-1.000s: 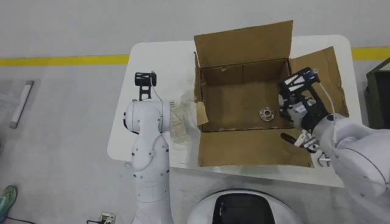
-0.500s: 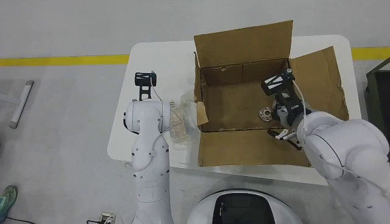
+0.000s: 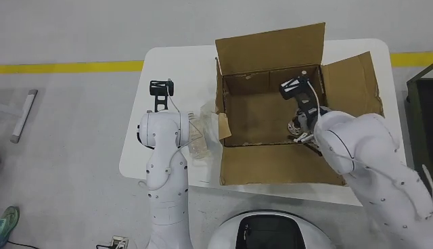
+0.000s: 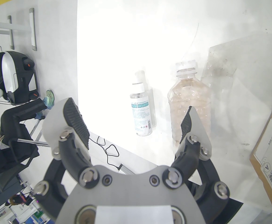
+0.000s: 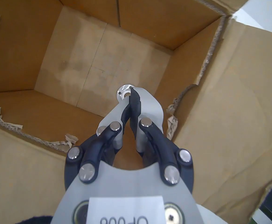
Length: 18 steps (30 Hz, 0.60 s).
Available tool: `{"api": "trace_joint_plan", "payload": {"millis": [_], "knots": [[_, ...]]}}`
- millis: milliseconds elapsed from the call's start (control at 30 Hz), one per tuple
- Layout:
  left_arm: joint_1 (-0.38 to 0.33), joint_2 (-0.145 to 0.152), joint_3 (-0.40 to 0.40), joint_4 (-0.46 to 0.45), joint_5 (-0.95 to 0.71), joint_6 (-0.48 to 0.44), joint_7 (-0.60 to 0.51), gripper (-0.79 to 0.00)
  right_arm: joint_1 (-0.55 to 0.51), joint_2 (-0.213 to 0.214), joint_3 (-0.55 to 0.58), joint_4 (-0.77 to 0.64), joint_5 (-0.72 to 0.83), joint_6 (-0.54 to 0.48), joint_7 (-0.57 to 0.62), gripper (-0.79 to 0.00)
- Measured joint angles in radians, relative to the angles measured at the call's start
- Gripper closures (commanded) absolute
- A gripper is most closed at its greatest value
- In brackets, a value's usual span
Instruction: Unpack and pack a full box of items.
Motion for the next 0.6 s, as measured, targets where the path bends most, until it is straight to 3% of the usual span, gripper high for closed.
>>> {"api": "trace_joint_plan", "payload": {"millis": [100, 267, 600], "knots": [[0.000, 0.000, 0.000, 0.000, 0.000, 0.000, 0.000, -0.785, 0.070, -0.011, -0.059, 0.137, 0.004, 0.003, 0.001, -0.215], [0.000, 0.000, 0.000, 0.000, 0.000, 0.000, 0.000, -0.785, 0.143, -0.021, -0.129, 0.292, -0.010, 0.009, 0.001, -0.360], [0.000, 0.000, 0.000, 0.000, 0.000, 0.000, 0.000, -0.785, 0.137, -0.012, -0.166, 0.346, 0.001, 0.026, 0.001, -0.369]]}}
